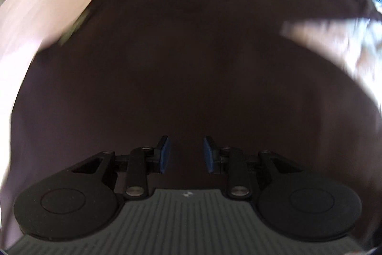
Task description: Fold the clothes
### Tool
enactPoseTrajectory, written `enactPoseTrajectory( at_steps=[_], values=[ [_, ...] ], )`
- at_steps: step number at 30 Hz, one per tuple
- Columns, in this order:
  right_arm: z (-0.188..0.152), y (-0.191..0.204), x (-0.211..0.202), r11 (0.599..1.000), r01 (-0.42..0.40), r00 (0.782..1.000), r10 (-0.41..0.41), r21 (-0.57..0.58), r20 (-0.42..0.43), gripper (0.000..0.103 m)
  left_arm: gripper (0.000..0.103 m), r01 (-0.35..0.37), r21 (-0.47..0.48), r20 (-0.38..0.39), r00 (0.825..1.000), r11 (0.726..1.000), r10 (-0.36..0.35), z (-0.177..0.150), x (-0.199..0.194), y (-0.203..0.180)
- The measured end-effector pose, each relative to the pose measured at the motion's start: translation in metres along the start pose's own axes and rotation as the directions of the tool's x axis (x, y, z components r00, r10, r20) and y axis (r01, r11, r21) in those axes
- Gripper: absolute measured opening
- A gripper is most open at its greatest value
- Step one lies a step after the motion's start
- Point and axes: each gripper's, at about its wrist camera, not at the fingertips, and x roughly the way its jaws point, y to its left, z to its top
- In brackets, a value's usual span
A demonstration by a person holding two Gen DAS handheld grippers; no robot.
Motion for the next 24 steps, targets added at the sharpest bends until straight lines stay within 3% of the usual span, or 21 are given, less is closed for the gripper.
enactPoseTrajectory(
  at_steps=[2,4,7,11,15,18,20,22,24],
  values=[
    [-0.008,0.025,0.000,0.990,-0.138,0.989,0.137,-0.001,-0.056,0.054,0.028,-0.013,-0.060,-0.037,0.999,0.998,0.010,-0.048,-0.017,0.008],
    [-0.025,0.053,0.001,0.966,-0.257,0.958,0.255,-0.003,-0.133,0.054,0.031,-0.016,-0.113,-0.059,0.998,0.993,0.009,-0.094,-0.034,0.016],
    [-0.056,0.086,-0.003,0.946,-0.326,0.925,0.319,0.003,-0.208,0.054,0.033,-0.006,-0.212,-0.055,0.998,0.977,-0.006,-0.159,-0.058,0.031],
    [-0.094,0.113,-0.016,0.938,-0.336,0.899,0.345,0.078,-0.271,0.053,0.035,0.055,-0.364,-0.037,0.997,0.930,-0.073,-0.240,-0.077,0.051],
    [-0.117,0.130,-0.021,0.942,-0.315,0.892,0.335,0.113,-0.304,0.053,0.035,0.159,-0.465,0.003,0.984,0.871,-0.178,-0.296,-0.081,0.062],
    [-0.123,0.138,-0.027,0.952,-0.278,0.907,0.303,0.127,-0.291,0.053,0.035,0.276,-0.559,0.075,0.956,0.782,-0.285,-0.318,-0.078,0.068],
    [-0.128,0.145,-0.029,0.967,-0.232,0.925,0.253,0.107,-0.282,0.053,0.035,0.337,-0.585,0.113,0.935,0.737,-0.338,-0.324,-0.074,0.068],
    [-0.129,0.144,-0.029,0.970,-0.221,0.929,0.242,0.106,-0.281,0.053,0.033,0.399,-0.589,0.154,0.909,0.703,-0.386,-0.329,-0.072,0.066],
    [-0.130,0.144,-0.024,0.965,-0.243,0.920,0.262,0.101,-0.291,0.053,0.027,0.431,-0.578,0.183,0.896,0.693,-0.404,-0.335,-0.073,0.060]
  ],
)
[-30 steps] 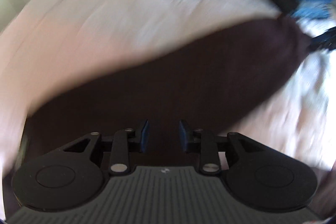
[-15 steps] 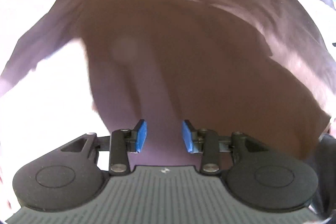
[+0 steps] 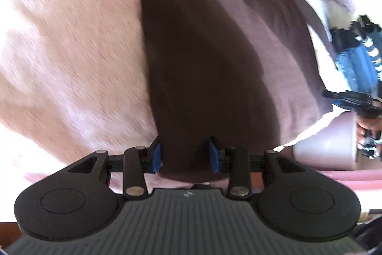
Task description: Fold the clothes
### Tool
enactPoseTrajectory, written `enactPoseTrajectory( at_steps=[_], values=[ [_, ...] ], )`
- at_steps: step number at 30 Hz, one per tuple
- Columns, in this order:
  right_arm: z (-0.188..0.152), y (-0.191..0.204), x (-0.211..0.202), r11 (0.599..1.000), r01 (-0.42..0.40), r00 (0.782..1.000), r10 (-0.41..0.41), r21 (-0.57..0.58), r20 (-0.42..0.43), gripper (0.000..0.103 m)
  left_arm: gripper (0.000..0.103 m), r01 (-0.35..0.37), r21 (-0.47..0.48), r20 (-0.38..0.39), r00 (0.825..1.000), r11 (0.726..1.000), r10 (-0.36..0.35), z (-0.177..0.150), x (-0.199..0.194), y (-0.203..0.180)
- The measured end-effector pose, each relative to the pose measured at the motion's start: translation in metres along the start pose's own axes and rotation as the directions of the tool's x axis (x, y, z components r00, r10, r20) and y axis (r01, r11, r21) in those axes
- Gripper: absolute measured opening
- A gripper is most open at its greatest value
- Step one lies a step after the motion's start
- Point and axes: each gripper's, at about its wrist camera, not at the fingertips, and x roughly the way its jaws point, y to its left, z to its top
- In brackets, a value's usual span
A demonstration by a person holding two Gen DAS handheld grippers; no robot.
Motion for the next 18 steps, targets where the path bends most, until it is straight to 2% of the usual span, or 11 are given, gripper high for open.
enactPoseTrajectory(
  at_steps=[1,2,5,6,8,9,12,15,18],
  values=[
    [0.001,0.001,0.004,1.000,-0.010,1.000,0.010,-0.016,-0.015,0.053,0.014,0.013,0.003,0.006,1.000,1.000,-0.013,-0.004,0.000,0.000],
    [0.002,0.001,0.007,0.999,-0.021,0.999,0.020,-0.032,-0.029,0.053,0.006,0.017,0.004,0.014,1.000,1.000,-0.017,-0.007,-0.001,-0.001],
    [0.004,-0.008,0.007,0.997,-0.068,0.995,0.064,-0.044,-0.079,0.052,0.004,0.006,0.001,0.045,0.999,1.000,-0.006,-0.016,-0.012,-0.004],
    [0.004,-0.012,0.007,0.996,-0.087,0.992,0.084,-0.031,-0.091,0.034,0.003,0.000,0.007,0.052,0.999,1.000,-0.001,-0.017,-0.019,-0.007],
    [0.007,-0.019,0.002,0.994,-0.104,0.988,0.102,-0.020,-0.113,0.006,0.003,-0.022,0.035,0.064,0.998,0.999,0.020,-0.017,-0.033,-0.013],
    [0.008,-0.019,-0.004,0.993,-0.110,0.987,0.106,-0.035,-0.118,0.003,0.003,-0.040,0.049,0.071,0.997,0.998,0.037,-0.018,-0.041,-0.015],
    [0.009,-0.015,-0.021,0.991,-0.113,0.987,0.103,-0.075,-0.124,0.003,0.002,-0.114,0.059,0.067,0.992,0.992,0.110,-0.024,-0.047,-0.020],
    [0.002,-0.012,-0.018,0.991,-0.103,0.985,0.091,-0.080,-0.146,0.003,0.002,-0.161,0.024,0.024,0.987,0.987,0.161,-0.032,-0.032,-0.017],
    [-0.003,-0.013,-0.014,0.996,-0.054,0.990,0.044,-0.070,-0.137,0.004,0.003,-0.218,0.036,0.015,0.976,0.975,0.217,-0.029,-0.031,-0.024]
  ],
)
